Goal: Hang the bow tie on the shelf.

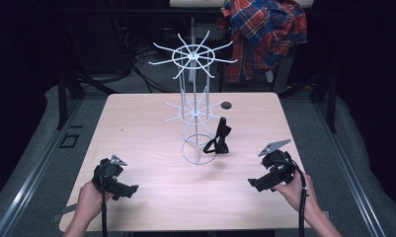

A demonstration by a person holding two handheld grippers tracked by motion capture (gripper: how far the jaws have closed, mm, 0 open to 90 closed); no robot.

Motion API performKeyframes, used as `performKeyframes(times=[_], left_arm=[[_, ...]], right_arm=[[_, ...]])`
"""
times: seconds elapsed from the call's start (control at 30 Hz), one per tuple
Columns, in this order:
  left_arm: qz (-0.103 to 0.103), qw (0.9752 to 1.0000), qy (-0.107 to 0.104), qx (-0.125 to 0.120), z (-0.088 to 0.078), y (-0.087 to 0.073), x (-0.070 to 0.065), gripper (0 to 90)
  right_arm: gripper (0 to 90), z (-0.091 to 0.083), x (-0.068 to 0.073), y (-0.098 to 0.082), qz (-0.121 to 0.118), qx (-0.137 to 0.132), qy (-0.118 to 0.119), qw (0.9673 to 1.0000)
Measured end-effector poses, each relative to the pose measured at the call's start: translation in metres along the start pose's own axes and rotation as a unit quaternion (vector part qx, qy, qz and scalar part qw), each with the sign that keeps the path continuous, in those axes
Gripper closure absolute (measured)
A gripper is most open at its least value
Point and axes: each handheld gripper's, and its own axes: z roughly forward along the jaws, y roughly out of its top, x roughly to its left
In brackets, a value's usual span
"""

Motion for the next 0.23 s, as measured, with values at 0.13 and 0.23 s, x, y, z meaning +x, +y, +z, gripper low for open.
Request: performKeyframes(times=[0.13, 0.23], left_arm=[[0.000, 1.0000, 0.001, -0.001, 0.000, 0.000, 0.000, 0.0], [0.002, 1.0000, 0.003, -0.001, 0.000, 0.001, -0.001, 0.0]], right_arm=[[0.0, 0.011, 0.001, -0.006, -0.007, 0.024, -0.001, 0.9997], [0.0, 0.016, 0.002, -0.008, -0.012, 0.039, -0.007, 0.9991]])
